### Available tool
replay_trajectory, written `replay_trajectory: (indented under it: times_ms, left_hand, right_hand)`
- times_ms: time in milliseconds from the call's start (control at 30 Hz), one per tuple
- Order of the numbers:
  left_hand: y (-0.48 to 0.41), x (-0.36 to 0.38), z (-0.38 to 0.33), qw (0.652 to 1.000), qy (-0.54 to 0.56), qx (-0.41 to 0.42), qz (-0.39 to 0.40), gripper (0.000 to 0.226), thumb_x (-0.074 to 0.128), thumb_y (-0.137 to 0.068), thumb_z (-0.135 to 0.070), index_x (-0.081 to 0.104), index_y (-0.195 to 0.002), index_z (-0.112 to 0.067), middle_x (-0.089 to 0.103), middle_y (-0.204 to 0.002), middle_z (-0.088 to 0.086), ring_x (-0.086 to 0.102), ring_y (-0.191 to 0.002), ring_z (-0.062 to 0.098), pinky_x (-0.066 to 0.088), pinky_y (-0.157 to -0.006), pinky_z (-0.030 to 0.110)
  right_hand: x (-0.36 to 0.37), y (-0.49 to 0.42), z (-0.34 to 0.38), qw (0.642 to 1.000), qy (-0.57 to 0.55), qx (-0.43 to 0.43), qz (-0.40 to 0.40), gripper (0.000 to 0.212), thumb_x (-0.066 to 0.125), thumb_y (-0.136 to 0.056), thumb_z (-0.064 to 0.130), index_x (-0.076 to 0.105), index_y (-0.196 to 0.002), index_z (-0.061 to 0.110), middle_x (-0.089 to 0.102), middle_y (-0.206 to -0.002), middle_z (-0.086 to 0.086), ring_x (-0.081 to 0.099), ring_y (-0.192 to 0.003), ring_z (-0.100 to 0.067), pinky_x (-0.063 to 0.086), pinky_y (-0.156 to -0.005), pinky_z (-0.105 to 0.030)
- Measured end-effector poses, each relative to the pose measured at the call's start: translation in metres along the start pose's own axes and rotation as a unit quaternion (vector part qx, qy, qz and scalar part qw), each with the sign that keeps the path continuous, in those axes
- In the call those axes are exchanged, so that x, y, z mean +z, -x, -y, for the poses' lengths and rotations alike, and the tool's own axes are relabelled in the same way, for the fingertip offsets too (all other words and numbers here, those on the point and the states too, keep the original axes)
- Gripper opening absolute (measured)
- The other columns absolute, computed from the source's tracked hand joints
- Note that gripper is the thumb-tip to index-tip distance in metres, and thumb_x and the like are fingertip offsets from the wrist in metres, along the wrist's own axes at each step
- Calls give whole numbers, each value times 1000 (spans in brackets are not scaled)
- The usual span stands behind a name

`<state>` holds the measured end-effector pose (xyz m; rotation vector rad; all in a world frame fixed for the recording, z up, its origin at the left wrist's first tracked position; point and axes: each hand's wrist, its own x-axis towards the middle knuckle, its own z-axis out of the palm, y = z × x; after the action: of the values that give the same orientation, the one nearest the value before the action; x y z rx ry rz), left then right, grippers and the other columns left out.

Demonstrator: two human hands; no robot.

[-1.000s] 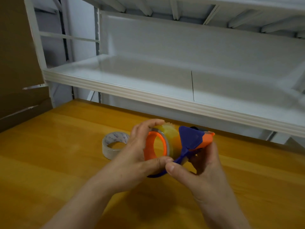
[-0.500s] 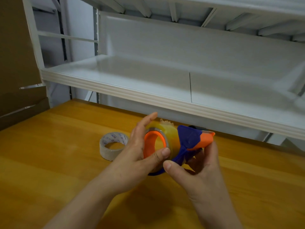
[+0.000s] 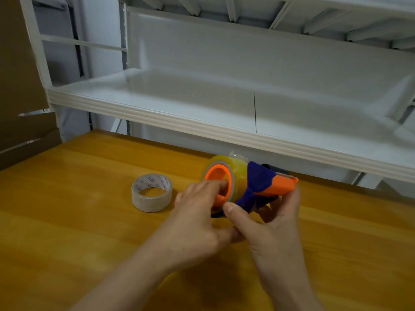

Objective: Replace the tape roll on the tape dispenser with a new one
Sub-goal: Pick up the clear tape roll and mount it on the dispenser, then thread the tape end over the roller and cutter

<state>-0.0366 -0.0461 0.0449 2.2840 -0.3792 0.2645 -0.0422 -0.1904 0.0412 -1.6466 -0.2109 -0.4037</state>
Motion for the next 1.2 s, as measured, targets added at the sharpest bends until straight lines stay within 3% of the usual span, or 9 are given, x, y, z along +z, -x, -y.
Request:
replay_trajectory:
  times_ms: [100,167,233,333,433,533,633,800,1200]
  left_hand:
    - [-4,8,8,998,63,-20,-18,46,68,-69,-48,55,-112,-38,63,-106,-13,58,-107,19,53,-90,46]
    - [-4,9,12,992,122,-34,-15,42,68,-72,-50,57,-112,-41,69,-109,-10,60,-112,28,54,-90,50]
    - [-4,6,11,980,197,-25,-3,42,71,-78,-38,60,-118,-38,71,-113,-6,62,-115,26,53,-94,47]
    - [-5,-4,13,950,314,-7,5,40,69,-87,-1,65,-119,-25,75,-108,-3,70,-105,13,56,-91,30]
    - [-7,-11,18,931,365,8,18,43,67,-82,4,65,-117,-21,77,-105,-3,71,-104,14,57,-87,25]
    - [-6,-15,19,929,367,14,38,46,61,-84,14,64,-114,-21,78,-97,-10,72,-96,4,54,-78,14]
    - [-4,-17,17,929,365,21,60,44,61,-84,14,63,-114,-18,77,-98,-12,72,-95,1,54,-77,12]
    - [-4,-15,15,925,370,21,86,46,60,-84,17,63,-114,-18,78,-98,-11,73,-95,4,54,-77,15]
    - [-3,-17,17,926,364,19,100,39,70,-78,-5,67,-114,-20,73,-109,-2,68,-104,12,55,-87,23]
  right_hand:
    - [8,5,2,1000,-8,2,18,76,89,-64,7,45,-120,34,66,-94,12,66,-86,3,52,-67,-11]
    - [10,7,2,999,-15,2,32,78,89,-65,5,43,-122,33,66,-95,14,66,-85,5,51,-69,-8]
    - [9,6,1,999,-21,-4,45,79,89,-65,8,43,-125,34,67,-101,16,67,-92,3,53,-74,-12]
    - [2,1,2,995,-33,-9,91,79,86,-68,6,44,-129,36,66,-118,12,63,-110,-3,57,-85,-24]
    - [-7,-5,6,989,-21,-22,146,64,75,-79,-2,54,-125,37,67,-122,9,60,-118,-10,55,-91,-36]
    - [-23,-14,8,990,-21,-14,136,56,65,-84,-12,65,-116,34,71,-120,7,63,-116,-10,52,-96,-39]
    - [-37,-26,16,995,-40,6,94,44,62,-85,-9,71,-112,25,73,-116,3,65,-114,-15,52,-98,-48]
    - [-38,-53,44,996,34,8,84,29,69,-80,30,73,-109,31,75,-108,12,67,-105,-4,54,-92,-34]
    - [-20,-65,54,960,241,-58,128,33,67,-88,38,67,-120,34,66,-110,19,57,-103,7,43,-82,-14]
